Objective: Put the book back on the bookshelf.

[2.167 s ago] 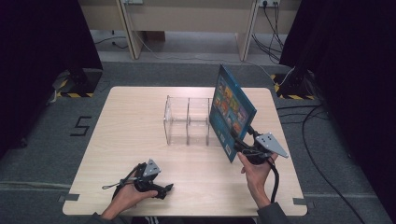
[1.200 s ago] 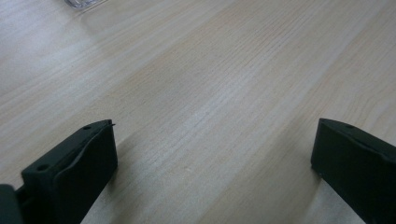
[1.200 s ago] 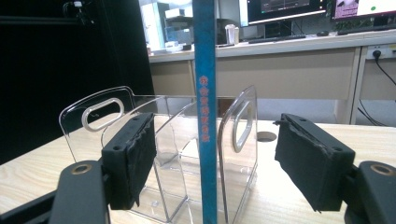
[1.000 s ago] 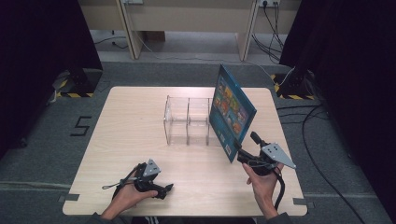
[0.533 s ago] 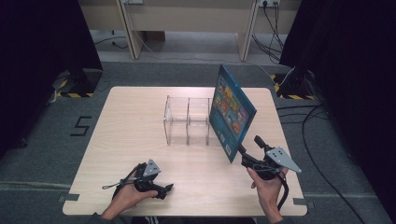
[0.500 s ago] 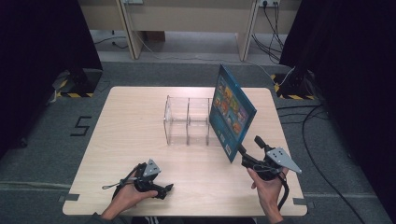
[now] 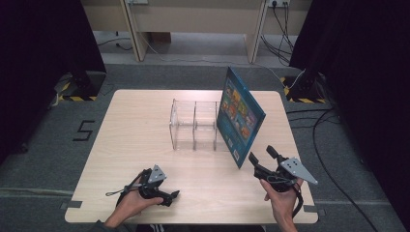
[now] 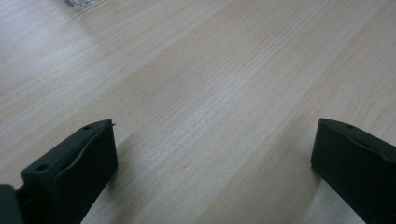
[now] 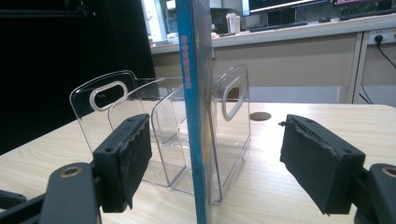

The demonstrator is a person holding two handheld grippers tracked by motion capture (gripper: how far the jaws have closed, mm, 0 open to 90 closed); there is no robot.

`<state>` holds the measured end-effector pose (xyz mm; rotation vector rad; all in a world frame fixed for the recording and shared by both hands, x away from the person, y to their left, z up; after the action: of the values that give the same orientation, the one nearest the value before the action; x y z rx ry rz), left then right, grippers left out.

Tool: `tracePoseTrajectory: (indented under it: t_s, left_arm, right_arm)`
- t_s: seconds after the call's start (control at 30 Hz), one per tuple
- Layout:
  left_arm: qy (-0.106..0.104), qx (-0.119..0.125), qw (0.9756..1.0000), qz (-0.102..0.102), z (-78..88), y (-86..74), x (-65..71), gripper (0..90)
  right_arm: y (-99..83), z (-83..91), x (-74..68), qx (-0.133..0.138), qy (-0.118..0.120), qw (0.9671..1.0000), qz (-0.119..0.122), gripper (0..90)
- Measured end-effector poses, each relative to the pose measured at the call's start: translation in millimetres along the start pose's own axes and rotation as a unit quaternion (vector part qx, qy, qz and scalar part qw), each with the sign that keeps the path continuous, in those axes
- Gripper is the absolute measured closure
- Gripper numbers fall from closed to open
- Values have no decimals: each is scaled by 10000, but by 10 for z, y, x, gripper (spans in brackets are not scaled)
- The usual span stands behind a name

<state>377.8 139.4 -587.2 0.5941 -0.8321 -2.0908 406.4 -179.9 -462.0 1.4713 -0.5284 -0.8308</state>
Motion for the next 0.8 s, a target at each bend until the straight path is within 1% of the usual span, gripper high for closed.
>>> tracePoseTrajectory:
  t_s: [0.23,0.5,0.73,0.8]
  left_arm:
    - [-16,-9,10000,-9,4,-2,6,0]
    - [-18,-9,10000,-19,7,-4,10,0]
    - [-20,-2,10000,-18,8,-4,12,0]
    - [-19,1,10000,-17,8,-5,12,0]
  right_arm:
    - [-48,47,-15,-68,58,10000,-32,248]
    - [-162,94,-54,-273,130,9995,-31,243]
    - [-236,154,-31,-416,134,9990,-102,239]
    - [-262,168,-36,-465,166,9987,-140,237]
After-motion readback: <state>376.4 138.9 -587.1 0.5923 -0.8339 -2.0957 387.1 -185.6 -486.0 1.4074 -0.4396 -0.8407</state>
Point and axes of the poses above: each handheld gripper's, and its own axes: z roughly backward along the jaws, y roughly out of its top, x roughly to its right, the point moved 9 cm from there along -z, roughly forward along the jaws, and after that the axes turned 12 degrees about y, right-handed, at the moved point
